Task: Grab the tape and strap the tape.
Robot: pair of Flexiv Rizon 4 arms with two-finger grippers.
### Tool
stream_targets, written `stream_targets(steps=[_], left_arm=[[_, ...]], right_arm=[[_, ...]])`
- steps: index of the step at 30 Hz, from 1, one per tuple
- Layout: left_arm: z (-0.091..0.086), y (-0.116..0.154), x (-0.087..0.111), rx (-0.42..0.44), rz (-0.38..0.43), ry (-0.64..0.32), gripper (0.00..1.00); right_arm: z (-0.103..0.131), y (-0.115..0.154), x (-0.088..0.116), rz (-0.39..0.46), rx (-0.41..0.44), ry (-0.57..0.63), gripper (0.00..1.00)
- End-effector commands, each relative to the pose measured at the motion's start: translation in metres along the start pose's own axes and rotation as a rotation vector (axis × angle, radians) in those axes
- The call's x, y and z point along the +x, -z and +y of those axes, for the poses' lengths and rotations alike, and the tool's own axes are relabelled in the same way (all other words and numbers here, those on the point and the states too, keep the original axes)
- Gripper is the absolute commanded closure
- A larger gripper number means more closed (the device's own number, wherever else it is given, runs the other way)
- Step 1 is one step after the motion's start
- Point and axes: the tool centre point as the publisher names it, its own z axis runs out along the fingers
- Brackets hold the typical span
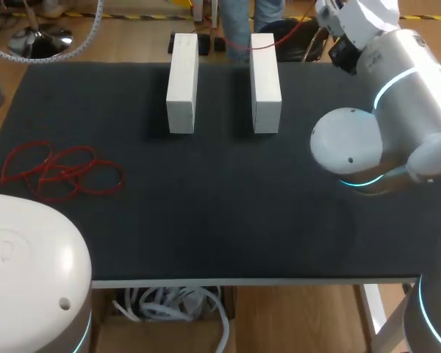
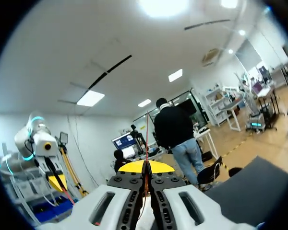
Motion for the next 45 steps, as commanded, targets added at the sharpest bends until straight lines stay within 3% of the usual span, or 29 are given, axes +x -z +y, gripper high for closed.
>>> stream_targets(steps=[1,12,24,45], left_arm=[[-0.001,0.001,0.000,-0.005,0.002,0.001,1.00],[-0.001,0.001,0.000,-0.005,0.002,0.001,1.00],[-0.001,0.001,0.000,-0.005,0.002,0.001,1.00],[-0.001,0.001,0.000,-0.005,0.002,0.001,1.00]], right_arm=[[0.002,-0.003,0.008,-0.074,-0.021,0.198,1.00],[-0.013,-0.007,0.020,-0.228,-0.152,0.148,1.00],[-0.008,-0.001,0.026,-0.244,-0.106,0.127,1.00],[-0.008,0.000,0.025,-0.247,-0.107,0.123,1.00]])
